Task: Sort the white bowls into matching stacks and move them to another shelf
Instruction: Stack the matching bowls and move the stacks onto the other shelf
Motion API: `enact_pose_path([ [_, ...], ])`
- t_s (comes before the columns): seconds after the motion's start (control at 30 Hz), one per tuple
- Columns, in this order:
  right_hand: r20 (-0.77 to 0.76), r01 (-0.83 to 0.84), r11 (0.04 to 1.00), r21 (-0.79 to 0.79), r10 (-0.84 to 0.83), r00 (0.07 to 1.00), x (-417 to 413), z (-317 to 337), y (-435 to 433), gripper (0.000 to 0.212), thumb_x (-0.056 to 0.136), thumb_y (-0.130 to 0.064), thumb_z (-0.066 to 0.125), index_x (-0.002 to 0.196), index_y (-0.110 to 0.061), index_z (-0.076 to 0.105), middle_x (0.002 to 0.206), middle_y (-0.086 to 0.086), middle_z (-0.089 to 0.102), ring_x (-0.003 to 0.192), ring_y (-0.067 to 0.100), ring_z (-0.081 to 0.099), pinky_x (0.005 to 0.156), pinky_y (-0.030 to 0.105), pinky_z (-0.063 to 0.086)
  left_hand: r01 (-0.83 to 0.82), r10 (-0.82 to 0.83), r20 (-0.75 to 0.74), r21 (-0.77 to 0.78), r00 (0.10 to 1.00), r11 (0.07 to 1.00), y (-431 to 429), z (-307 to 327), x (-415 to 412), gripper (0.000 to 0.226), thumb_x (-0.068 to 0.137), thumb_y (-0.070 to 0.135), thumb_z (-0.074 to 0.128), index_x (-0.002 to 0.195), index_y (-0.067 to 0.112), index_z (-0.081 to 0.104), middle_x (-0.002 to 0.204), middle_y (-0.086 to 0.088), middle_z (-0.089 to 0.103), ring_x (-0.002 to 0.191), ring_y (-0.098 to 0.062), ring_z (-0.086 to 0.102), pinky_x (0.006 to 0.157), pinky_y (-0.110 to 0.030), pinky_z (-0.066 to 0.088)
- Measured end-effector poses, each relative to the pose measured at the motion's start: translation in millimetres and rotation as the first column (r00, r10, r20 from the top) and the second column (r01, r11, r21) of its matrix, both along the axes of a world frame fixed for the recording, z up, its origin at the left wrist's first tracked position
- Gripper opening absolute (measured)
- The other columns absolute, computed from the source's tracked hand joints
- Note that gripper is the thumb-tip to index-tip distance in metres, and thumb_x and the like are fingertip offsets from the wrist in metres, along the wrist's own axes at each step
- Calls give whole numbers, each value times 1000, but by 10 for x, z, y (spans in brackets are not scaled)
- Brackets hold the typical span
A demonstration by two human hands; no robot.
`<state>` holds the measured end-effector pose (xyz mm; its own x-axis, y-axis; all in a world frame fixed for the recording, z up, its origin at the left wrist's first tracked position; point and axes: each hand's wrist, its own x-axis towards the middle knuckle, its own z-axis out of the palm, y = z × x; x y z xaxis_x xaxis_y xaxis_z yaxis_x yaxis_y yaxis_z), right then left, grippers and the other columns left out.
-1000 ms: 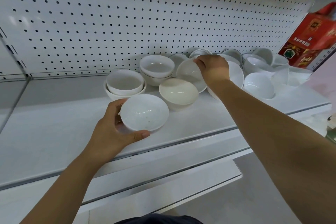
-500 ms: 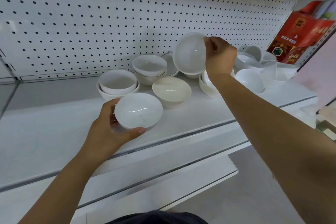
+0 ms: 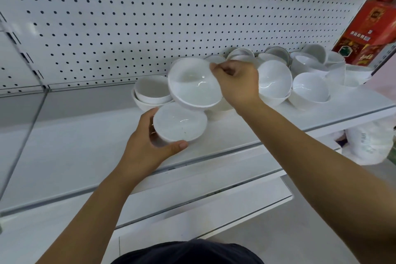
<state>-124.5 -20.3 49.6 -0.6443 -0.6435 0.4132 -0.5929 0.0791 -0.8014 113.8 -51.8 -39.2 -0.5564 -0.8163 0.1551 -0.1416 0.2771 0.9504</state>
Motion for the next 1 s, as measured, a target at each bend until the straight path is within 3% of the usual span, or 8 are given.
enact_pose_path([
  [0.13, 25, -76, 997, 28, 75, 997, 205, -198, 50, 9, 90, -23, 73, 83, -22, 79, 58, -13, 63, 51, 1, 53, 62, 19, 45, -27, 28, 24, -28, 999, 999, 31, 21, 3, 95, 60, 48, 91, 140, 48, 39, 129, 39, 51, 120, 11, 52, 85, -6, 45],
  [0.3, 4, -71, 991, 117, 71, 997, 316, -320, 88, 11, 90, -29, 70, 85, -24, 78, 63, -6, 67, 55, 7, 56, 64, 26, 51, -54, 55, 24, -35, 998, 998, 32, 15, 3, 98, 58, 49, 91, 142, 45, 40, 130, 34, 51, 117, 12, 51, 80, 0, 43],
  [0.47, -152, -26, 983, 181, 54, 987, 368, -326, 93, 13, 93, -34, 67, 87, -28, 77, 65, -12, 63, 65, 9, 59, 66, 25, 47, -49, 50, 15, -51, 999, 997, 35, 0, 7, 96, 59, 54, 89, 142, 45, 41, 130, 37, 52, 120, 10, 51, 92, -12, 44],
  [0.57, -213, -14, 974, 228, 64, 975, 347, -355, 64, 16, 92, -31, 64, 84, -26, 77, 63, -12, 61, 68, 11, 59, 67, 26, 48, -48, 49, 16, -56, 999, 997, 28, 2, 11, 93, 59, 57, 88, 139, 51, 41, 128, 40, 52, 118, 15, 51, 91, -11, 44],
  [0.73, -171, -70, 987, 144, 95, 981, 337, -418, 61, 18, 88, -24, 65, 76, -19, 77, 71, -8, 71, 73, 14, 66, 73, 34, 56, -36, 37, 17, -50, 999, 998, 36, 6, 10, 91, 61, 55, 87, 139, 51, 39, 128, 41, 51, 116, 19, 49, 88, -6, 43],
  [0.87, -122, -70, 988, 141, 87, 989, 366, -446, 68, 19, 89, -16, 68, 74, -8, 75, 69, 3, 72, 72, 22, 66, 71, 31, 53, -28, 28, 1, -42, 1000, 999, 47, 5, 8, 91, 66, 57, 83, 143, 47, 37, 134, 37, 50, 124, 7, 51, 98, -18, 47],
  [1.0, -119, -82, 988, 128, 98, 988, 352, -472, 72, 20, 91, -15, 68, 73, -10, 75, 63, -7, 67, 66, 13, 61, 66, 21, 45, -35, 36, 3, -38, 999, 999, 39, -4, 6, 89, 67, 61, 80, 143, 46, 36, 133, 39, 48, 124, 5, 50, 102, -25, 48],
])
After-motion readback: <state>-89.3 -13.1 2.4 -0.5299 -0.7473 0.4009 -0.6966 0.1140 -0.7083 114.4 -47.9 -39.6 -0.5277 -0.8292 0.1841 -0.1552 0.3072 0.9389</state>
